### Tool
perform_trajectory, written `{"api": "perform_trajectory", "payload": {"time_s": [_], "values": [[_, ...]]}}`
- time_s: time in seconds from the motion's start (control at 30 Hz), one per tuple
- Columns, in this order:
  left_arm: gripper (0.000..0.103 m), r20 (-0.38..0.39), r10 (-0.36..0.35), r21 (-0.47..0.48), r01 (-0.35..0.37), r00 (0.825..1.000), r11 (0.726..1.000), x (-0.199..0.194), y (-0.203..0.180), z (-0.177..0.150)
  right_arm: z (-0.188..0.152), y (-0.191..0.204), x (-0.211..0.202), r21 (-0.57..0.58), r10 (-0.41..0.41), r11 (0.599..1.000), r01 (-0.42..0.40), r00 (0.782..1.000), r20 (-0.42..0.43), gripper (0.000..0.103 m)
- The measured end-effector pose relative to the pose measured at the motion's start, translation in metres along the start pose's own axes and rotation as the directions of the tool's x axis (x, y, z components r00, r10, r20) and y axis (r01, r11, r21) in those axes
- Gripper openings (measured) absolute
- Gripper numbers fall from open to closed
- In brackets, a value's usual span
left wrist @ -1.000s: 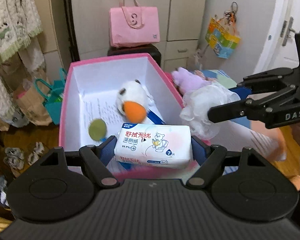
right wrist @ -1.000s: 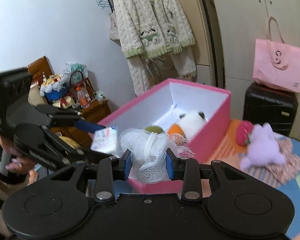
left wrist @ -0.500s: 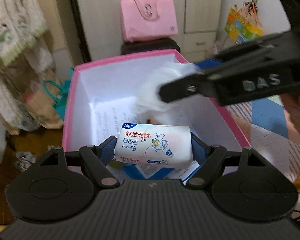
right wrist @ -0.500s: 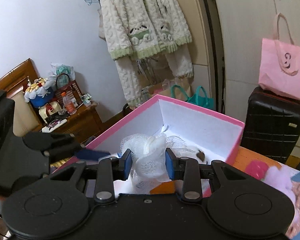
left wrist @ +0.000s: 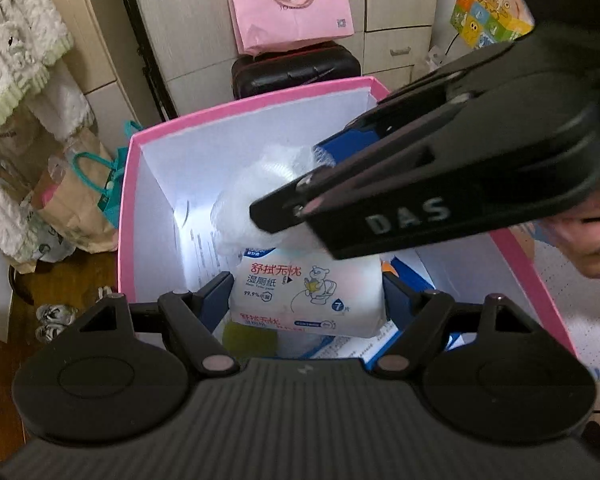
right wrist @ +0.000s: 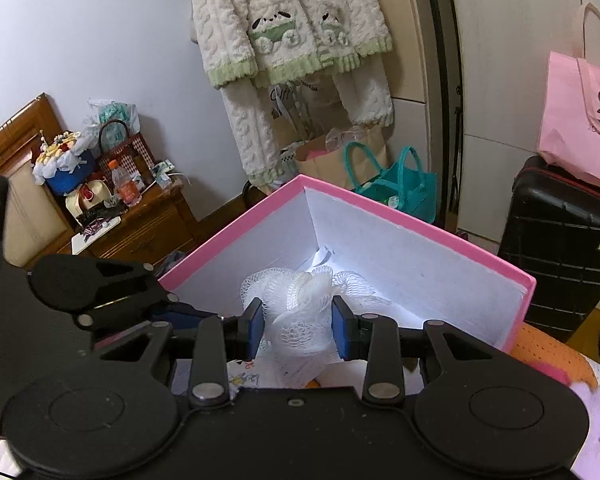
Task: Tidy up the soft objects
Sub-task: 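Lower the wipe pack and mesh puff into the box and open both grippers, then withdraw both grippers from the box toward the lavender plush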
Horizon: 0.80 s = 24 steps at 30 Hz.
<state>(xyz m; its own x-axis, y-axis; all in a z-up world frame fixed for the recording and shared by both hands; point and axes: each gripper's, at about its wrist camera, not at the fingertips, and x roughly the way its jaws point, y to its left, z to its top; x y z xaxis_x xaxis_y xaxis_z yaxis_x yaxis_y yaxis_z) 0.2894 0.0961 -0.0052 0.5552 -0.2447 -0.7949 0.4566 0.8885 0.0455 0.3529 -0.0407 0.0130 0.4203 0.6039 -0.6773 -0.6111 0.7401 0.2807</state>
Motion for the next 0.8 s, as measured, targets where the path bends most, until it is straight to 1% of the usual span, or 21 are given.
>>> {"api": "perform_trajectory", "payload": {"time_s": [0.07, 0.1, 0.13, 0.2, 0.27, 0.3, 0.37, 0.5, 0.63, 0.8], "values": [[0.079, 0.003, 0.010, -0.005, -0.010, 1.000, 1.000, 0.002, 0.002, 0.000, 0.001, -0.002, 0.004, 0.004, 0.009, 1.000, -0.009, 1.000, -0.002, 0.044], [0.079, 0.002, 0.009, -0.006, -0.009, 1.000, 1.000, 0.004, 0.004, 0.001, 0.002, -0.002, 0.006, 0.003, 0.012, 1.000, -0.012, 1.000, -0.005, 0.048], [0.079, 0.003, 0.002, -0.008, -0.002, 1.000, 1.000, 0.006, 0.006, 0.001, 0.002, -0.002, 0.007, 0.003, 0.014, 1.000, -0.014, 1.000, -0.006, 0.049], [0.078, 0.016, -0.019, -0.024, 0.020, 1.000, 1.000, 0.007, 0.009, 0.003, 0.001, -0.002, 0.007, -0.002, 0.027, 1.000, -0.027, 1.000, -0.002, 0.049], [0.078, 0.030, 0.000, -0.032, 0.001, 1.000, 0.999, 0.005, 0.010, 0.003, 0.000, 0.000, 0.005, -0.010, 0.021, 1.000, -0.021, 1.000, 0.009, 0.051], [0.078, 0.041, 0.008, -0.023, -0.007, 0.999, 1.000, 0.003, 0.008, 0.004, -0.001, 0.001, 0.002, -0.015, 0.014, 1.000, -0.014, 1.000, 0.017, 0.054], [0.079, 0.060, 0.016, -0.013, -0.015, 0.998, 1.000, -0.003, 0.005, 0.003, -0.001, 0.001, -0.005, -0.018, 0.007, 1.000, -0.006, 0.999, 0.035, 0.054], [0.080, 0.085, 0.011, 0.002, -0.011, 0.996, 1.000, -0.023, -0.001, -0.004, -0.007, 0.003, -0.029, -0.022, 0.000, 1.000, 0.002, 0.997, 0.080, 0.055], [0.081, 0.105, 0.017, 0.006, -0.018, 0.994, 1.000, -0.046, -0.009, -0.017, -0.014, 0.007, -0.058, -0.032, -0.017, 0.999, 0.021, 0.992, 0.122, 0.058], [0.081, 0.128, 0.021, 0.021, -0.024, 0.992, 1.000, -0.079, -0.021, -0.033, -0.036, 0.018, -0.099, -0.059, -0.051, 0.996, 0.062, 0.985, 0.166, 0.058]]}}
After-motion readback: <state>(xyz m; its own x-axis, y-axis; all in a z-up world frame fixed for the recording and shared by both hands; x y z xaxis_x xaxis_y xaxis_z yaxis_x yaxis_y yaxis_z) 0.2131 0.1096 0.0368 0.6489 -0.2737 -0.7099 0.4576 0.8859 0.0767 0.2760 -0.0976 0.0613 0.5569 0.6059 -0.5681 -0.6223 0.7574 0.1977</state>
